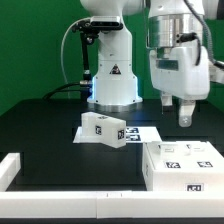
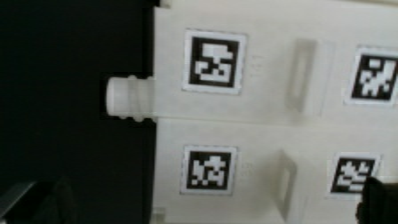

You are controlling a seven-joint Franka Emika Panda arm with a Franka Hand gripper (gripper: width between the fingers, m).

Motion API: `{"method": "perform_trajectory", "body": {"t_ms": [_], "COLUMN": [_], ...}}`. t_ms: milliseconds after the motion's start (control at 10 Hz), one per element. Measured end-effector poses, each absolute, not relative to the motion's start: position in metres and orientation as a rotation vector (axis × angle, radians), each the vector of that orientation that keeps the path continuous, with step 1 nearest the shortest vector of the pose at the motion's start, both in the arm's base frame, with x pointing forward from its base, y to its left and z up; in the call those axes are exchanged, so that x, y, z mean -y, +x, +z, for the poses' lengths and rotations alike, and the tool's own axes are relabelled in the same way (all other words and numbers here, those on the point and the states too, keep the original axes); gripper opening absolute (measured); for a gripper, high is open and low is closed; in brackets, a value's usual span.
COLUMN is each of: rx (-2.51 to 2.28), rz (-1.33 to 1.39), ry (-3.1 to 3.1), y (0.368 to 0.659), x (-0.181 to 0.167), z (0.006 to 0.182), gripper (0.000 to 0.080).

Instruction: Assemble cabinet

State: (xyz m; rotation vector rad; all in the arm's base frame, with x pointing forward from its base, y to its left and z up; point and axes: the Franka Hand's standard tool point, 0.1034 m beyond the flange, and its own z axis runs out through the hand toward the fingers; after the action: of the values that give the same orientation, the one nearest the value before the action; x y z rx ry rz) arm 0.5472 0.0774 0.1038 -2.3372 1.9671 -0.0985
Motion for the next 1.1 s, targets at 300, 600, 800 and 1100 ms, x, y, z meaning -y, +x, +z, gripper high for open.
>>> {"method": "perform_trajectory", "body": {"t_ms": [300,600,800,1100], "rx": [-1.641,-1.372,-0.866,-0.653], "rz": [-0.104,-0.118,-0.173,-0.308], "ry": [-2.605,-2.769,-2.985,-3.038], "y": [0.536,0.535,0.525,0.514], "x": [-0.083,-0.083,-0.091,-0.091], "z": [0.105,0.105,0.104,0.105], "gripper": [0.0797,0.0797,0.0797,0.0797]}}
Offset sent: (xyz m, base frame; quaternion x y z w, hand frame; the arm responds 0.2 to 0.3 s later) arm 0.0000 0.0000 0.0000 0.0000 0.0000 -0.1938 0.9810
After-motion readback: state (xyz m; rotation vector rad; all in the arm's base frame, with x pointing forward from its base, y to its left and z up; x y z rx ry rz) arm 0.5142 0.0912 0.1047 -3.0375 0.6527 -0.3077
